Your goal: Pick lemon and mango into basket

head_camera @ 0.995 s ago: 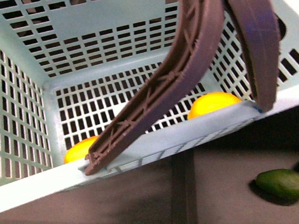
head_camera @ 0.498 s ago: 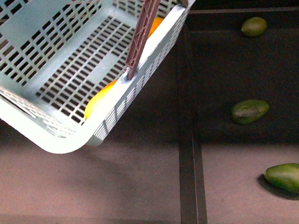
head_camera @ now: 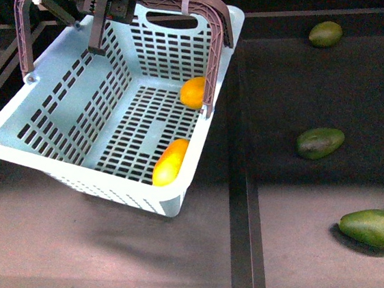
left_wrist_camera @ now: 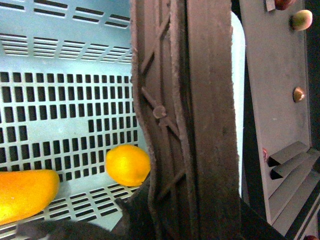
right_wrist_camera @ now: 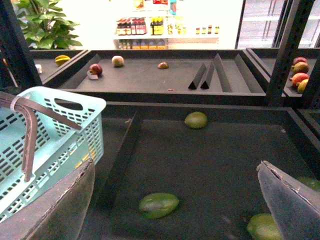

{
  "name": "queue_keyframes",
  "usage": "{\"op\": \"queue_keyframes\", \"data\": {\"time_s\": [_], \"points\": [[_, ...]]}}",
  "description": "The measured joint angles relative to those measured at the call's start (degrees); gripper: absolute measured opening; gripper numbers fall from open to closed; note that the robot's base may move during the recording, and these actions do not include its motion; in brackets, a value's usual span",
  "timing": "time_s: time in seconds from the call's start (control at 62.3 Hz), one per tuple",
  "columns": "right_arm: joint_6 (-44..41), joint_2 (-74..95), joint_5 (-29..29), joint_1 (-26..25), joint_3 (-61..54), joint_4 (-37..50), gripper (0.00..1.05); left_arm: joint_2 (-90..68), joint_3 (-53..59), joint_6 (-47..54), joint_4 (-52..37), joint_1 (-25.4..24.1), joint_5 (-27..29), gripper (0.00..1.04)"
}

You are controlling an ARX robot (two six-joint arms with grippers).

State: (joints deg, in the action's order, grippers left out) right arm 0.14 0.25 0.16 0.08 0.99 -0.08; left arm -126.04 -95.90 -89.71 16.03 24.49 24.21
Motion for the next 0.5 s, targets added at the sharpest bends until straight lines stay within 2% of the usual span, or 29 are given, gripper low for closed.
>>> {"op": "queue_keyframes", "data": {"time_s": [0.096, 0.193, 0.241, 0.353, 0.465, 0.498], "points": [[0.0, 0.0, 0.0, 0.0, 0.0, 0.0, 0.96, 0.0, 0.2, -0.5, 0.1, 0.3, 0.2, 0.17], [0.0, 0.0, 0.0, 0.0, 0.0, 0.0, 0.96, 0.0, 1.4, -1.3, 0.7, 0.5, 1.4, 0.45], [0.0, 0.0, 0.0, 0.0, 0.0, 0.0, 0.96, 0.5, 2.3, -1.6, 1.6, 0.6, 1.5, 0.55], [0.0, 0.0, 0.0, 0.0, 0.0, 0.0, 0.96, 3.5, 5.1, -2.6, 2.9, 0.9, 3.0, 0.74], [0.0, 0.0, 0.0, 0.0, 0.0, 0.0, 0.96, 11.9, 12.1, -4.3, 7.2, 1.4, 5.6, 0.98], [0.0, 0.0, 0.0, 0.0, 0.0, 0.0, 0.96, 13.9, 13.7, -4.4, 8.0, 1.6, 5.8, 0.99]]}}
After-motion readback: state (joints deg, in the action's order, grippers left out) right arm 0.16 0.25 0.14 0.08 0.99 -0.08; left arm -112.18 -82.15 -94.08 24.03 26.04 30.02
